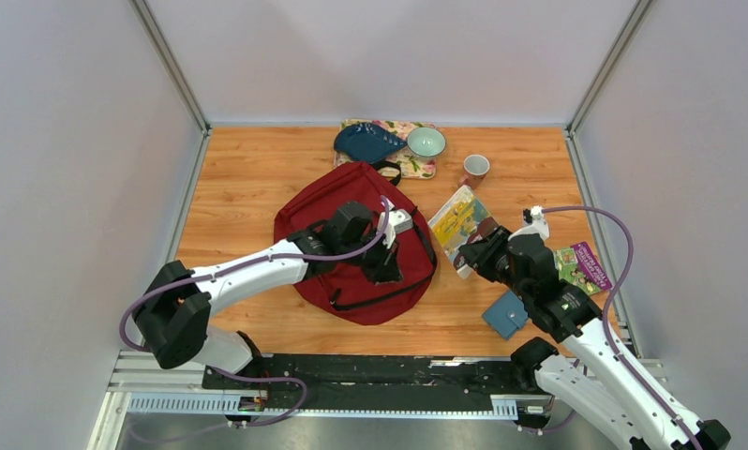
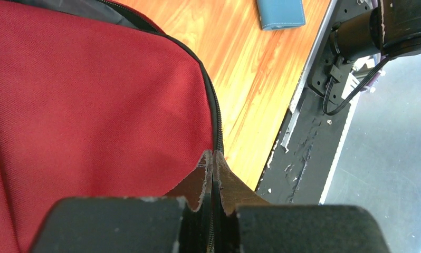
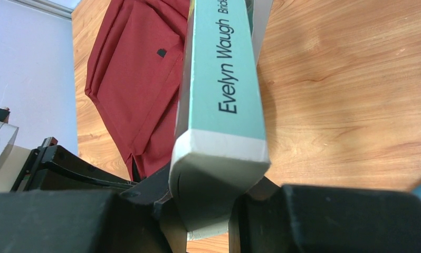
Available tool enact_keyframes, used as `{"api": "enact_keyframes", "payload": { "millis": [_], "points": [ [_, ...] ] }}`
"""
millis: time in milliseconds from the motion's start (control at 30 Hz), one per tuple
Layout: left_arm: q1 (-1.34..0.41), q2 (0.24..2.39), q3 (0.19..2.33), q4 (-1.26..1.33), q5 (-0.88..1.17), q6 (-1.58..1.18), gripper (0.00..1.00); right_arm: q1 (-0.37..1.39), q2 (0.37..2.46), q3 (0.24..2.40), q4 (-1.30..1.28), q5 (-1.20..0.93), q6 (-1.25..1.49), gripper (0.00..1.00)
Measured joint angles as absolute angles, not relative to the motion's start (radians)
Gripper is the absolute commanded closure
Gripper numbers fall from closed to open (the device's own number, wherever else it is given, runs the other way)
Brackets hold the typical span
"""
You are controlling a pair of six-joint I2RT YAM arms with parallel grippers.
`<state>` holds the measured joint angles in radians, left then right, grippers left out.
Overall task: Pack the student bag
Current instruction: Place the book in the student bag.
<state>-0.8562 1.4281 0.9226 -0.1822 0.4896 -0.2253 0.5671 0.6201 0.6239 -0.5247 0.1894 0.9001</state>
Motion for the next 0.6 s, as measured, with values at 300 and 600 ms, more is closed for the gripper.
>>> {"api": "enact_keyframes", "payload": {
  "millis": [300, 600],
  "points": [
    [-0.856, 1.442, 0.923, -0.176, 0.523, -0.234, 0.45, 0.567, 0.618, 0.624, -0.527, 0.189, 0.900, 1.00],
    [-0.856, 1.512, 0.923, -0.194, 0.558, -0.237, 0.44, 0.567, 0.614, 0.624, -0.529, 0.189, 0.900, 1.00]
  ]
}}
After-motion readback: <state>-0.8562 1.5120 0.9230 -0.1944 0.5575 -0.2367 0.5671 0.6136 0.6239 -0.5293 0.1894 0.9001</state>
